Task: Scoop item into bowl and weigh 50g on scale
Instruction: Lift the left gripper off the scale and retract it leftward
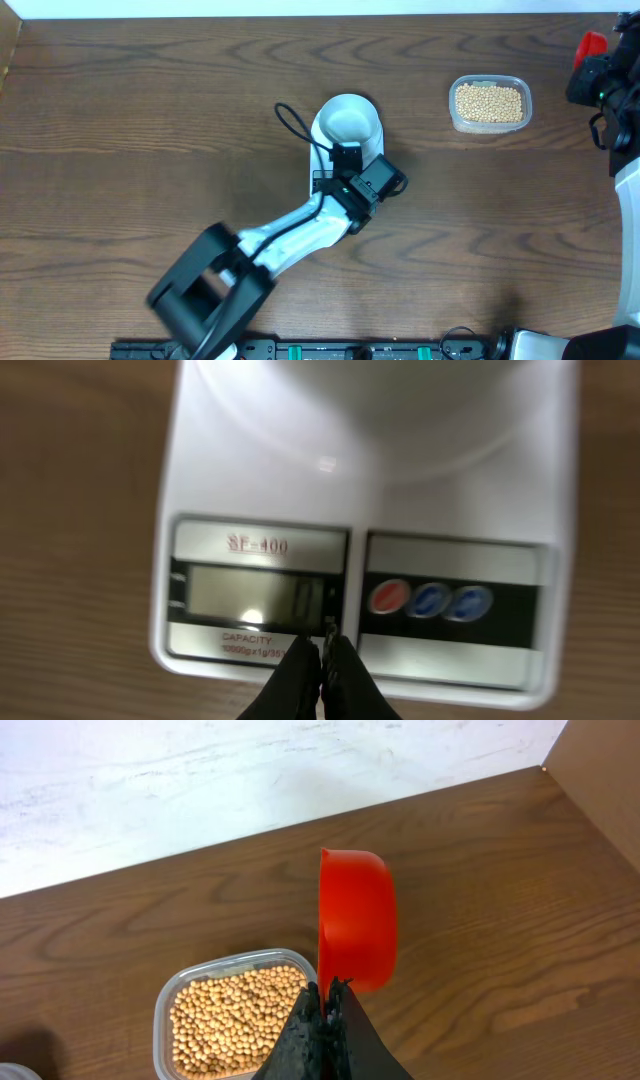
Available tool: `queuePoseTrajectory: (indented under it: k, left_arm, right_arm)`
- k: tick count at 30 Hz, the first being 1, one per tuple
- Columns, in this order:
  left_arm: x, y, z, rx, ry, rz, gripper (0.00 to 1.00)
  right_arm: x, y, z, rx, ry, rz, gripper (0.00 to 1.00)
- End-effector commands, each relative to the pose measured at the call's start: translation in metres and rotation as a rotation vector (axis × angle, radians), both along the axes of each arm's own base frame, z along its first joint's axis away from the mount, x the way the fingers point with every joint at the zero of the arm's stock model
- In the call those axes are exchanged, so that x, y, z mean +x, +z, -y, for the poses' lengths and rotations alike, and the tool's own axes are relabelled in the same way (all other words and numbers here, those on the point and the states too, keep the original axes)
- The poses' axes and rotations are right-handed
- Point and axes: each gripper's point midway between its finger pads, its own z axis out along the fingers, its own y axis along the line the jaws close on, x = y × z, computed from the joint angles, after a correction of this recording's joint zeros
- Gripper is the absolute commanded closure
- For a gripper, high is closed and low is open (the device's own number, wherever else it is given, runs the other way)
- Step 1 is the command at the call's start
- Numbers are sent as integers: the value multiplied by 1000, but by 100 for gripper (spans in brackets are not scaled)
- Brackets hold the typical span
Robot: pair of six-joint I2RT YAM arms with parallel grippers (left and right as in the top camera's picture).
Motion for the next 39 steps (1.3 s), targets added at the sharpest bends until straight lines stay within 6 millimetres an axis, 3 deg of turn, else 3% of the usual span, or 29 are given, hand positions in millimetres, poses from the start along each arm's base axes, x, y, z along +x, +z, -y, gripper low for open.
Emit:
queuePoseTrajectory:
  k: [1,10,16,25,29,34,39]
  left_arm:
    - [3,49,-7,-14,-57,76,93]
    - [0,74,-60,102,-90,39,93]
    - [5,70,-70,97,-177,-15,93]
    - [25,70,-115,163,-147,-27,93]
    - [41,72,-156,166,-39,-19,93]
    - [57,77,-194,156,66,14,93]
    - [62,80,-203,208,7,19,93]
  right_arm:
    - [2,7,0,-3,7,18,99]
    - [2,8,0,-4,7,20,99]
    - [2,9,1,-6,6,25,99]
    - [2,9,4,-22,-3,24,99]
    - [1,9,10,-51,-31,19,99]
    - [3,14,13,-62,-42,40,99]
    - [5,17,14,-64,-42,51,99]
